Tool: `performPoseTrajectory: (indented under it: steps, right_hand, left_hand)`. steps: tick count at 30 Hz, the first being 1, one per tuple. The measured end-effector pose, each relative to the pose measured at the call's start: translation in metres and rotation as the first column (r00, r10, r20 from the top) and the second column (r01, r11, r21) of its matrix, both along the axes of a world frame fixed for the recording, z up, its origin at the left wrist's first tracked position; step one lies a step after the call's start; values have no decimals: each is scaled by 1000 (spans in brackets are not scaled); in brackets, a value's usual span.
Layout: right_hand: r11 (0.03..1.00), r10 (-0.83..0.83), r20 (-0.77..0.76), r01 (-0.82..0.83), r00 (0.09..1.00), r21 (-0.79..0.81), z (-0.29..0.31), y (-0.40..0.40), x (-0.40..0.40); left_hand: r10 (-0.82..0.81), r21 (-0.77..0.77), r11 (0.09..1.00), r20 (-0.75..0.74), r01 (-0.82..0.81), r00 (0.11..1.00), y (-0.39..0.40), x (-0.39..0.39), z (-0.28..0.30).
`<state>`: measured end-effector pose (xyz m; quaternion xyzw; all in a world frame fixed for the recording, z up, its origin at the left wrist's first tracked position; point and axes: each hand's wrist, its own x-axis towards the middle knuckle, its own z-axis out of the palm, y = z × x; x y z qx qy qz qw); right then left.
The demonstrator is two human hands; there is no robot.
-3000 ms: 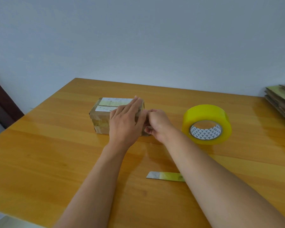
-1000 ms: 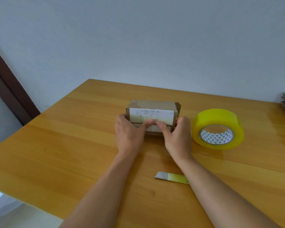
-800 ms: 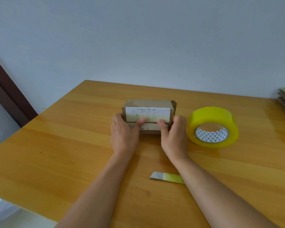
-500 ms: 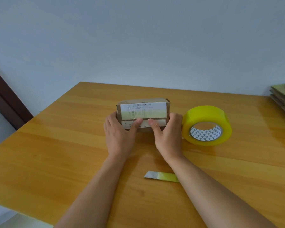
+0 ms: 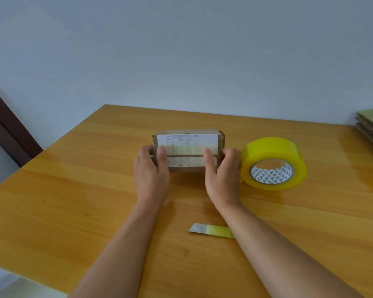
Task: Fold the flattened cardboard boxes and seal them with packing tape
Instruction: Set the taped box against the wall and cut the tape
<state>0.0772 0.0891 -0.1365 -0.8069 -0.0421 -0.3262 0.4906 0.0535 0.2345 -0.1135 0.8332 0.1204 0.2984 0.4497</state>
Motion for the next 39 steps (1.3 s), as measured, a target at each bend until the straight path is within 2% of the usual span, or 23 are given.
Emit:
performPoseTrajectory:
  steps: [5,11,19,24,27,34,39]
  right_hand:
    - [1000,-9,-46,9,999,4,2,0,-2]
    - [997,-53,86,58,995,-56,-2,-1,2]
    - [999,-35,97,37,995,-19,-5,-4,4]
    - [997,25,12,-26,1000,71,-2,-1,0]
    - [991,73,-35,-69,997,117,-2,1,-1]
    - [992,86,-105,-76,991,96,6,5,-7]
    - [999,46,-85,-47,995,-6,3,1,-3]
  left_hand:
    - [43,105,994,-84,-34,995,-9,-2,5]
    - [26,56,998,-4,-25,1000,-3,0,0]
    - [24,-37,999,75,-21,997,5,6,-6]
    - [16,-94,996,65,-10,998,0,6,-7]
    - [-43,-74,996,114,51,993,-3,4,-6]
    - [-83,-84,993,70,89,994,-6,0,-1]
    - [-28,-62,998,29,30,999,-3,4,-4]
